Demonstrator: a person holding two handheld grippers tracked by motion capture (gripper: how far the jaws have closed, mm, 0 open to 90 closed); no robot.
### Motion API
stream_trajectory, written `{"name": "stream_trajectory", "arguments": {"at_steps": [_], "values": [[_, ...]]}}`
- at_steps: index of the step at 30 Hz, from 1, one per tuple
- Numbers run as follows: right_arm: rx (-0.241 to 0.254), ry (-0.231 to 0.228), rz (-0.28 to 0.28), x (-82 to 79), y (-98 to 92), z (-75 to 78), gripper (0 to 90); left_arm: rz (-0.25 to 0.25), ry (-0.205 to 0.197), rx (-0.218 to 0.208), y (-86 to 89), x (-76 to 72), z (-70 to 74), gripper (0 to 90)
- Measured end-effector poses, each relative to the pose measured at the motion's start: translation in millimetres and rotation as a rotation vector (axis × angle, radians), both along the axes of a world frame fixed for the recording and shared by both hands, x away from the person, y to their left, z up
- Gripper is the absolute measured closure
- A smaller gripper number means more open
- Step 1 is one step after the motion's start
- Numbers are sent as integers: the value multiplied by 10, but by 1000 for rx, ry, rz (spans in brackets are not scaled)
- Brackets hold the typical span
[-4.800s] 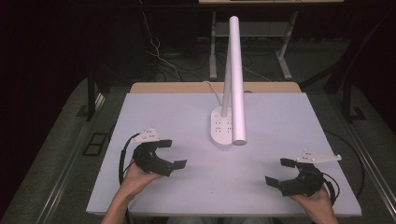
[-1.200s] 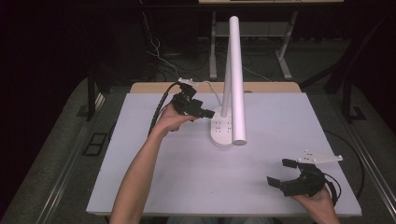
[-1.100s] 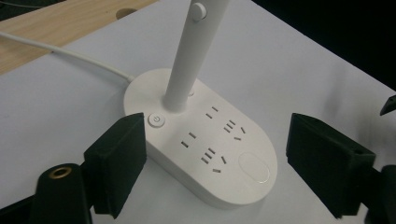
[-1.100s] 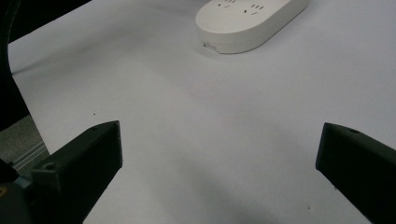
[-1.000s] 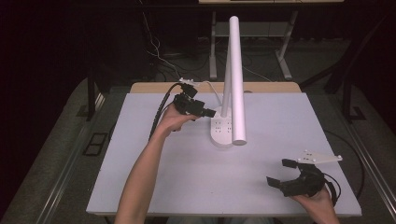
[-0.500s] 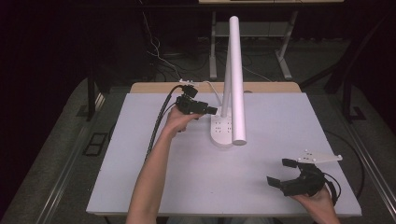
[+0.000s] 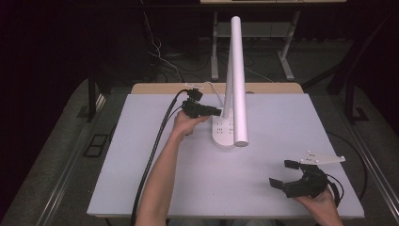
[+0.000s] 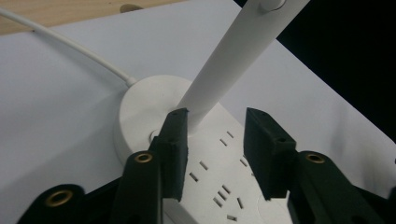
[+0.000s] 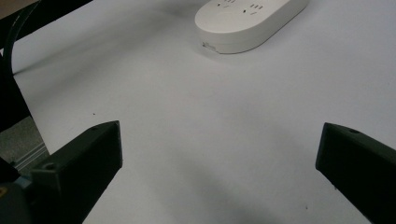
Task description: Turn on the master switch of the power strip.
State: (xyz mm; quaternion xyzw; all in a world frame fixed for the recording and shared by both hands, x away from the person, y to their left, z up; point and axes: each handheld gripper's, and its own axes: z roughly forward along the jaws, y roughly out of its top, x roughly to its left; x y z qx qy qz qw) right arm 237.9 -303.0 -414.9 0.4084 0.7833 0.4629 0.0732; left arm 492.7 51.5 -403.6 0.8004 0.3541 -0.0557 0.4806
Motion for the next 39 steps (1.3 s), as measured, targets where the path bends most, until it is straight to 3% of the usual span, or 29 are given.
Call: {"name": "stream_trajectory", "arguments": {"at_steps": [14, 24, 25, 27, 34, 39], "values": [[-3, -3, 3, -5, -4, 1, 0, 88, 29, 16, -79, 52, -156, 846], [0, 3, 4, -5, -11, -2, 0, 104, 7, 30, -123, 60, -232, 898], [0, 1, 4, -5, -11, -2, 0, 129, 22, 17, -147, 51, -238, 899], [1, 5, 4, -6, -10, -2, 0, 131, 27, 19, -149, 56, -254, 900], [-1, 6, 5, 1, -19, -9, 0, 145, 29, 68, -161, 62, -285, 900], [-5, 3, 8, 3, -16, -11, 0, 167, 2, 75, -204, 56, -290, 900]]}}
